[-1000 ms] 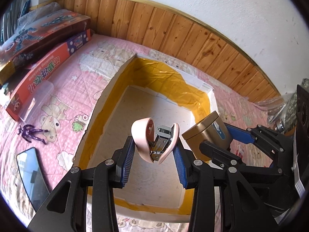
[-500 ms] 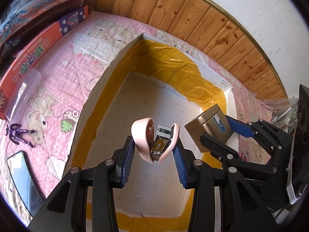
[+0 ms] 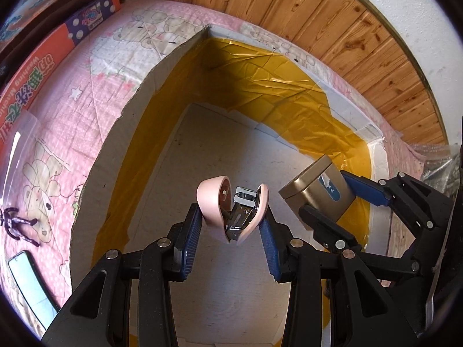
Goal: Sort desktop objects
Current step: 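Open both tools to drop the stapler and tin into the box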
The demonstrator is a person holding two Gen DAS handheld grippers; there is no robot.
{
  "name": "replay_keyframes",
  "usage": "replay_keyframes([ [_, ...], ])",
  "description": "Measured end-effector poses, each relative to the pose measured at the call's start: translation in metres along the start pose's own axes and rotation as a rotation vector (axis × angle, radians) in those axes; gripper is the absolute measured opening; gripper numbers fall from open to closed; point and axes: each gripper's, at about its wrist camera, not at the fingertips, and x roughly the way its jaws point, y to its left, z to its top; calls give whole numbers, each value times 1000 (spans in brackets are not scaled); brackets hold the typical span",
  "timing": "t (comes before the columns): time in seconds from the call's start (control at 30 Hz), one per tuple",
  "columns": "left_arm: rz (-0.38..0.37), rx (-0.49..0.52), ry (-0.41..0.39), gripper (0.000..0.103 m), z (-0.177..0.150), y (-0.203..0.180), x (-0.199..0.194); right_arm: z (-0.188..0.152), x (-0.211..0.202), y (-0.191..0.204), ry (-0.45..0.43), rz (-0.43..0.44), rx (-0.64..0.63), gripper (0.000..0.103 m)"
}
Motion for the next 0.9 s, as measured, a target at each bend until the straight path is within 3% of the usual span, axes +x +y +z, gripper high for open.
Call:
replay_keyframes([
  [0.3, 21, 14, 62, 41, 27, -4, 31, 16, 23, -11, 75, 12, 29, 50],
  [0.5, 66, 49, 65, 45, 36, -10, 43, 18, 22, -17, 80, 19, 75, 51],
  [0.73, 62, 62, 46, 46, 40, -8, 25, 11, 2, -13, 39, 22, 99, 61],
  [0.9, 50, 70, 24, 47, 35, -8, 2, -3, -28, -12, -9, 53, 133, 61],
])
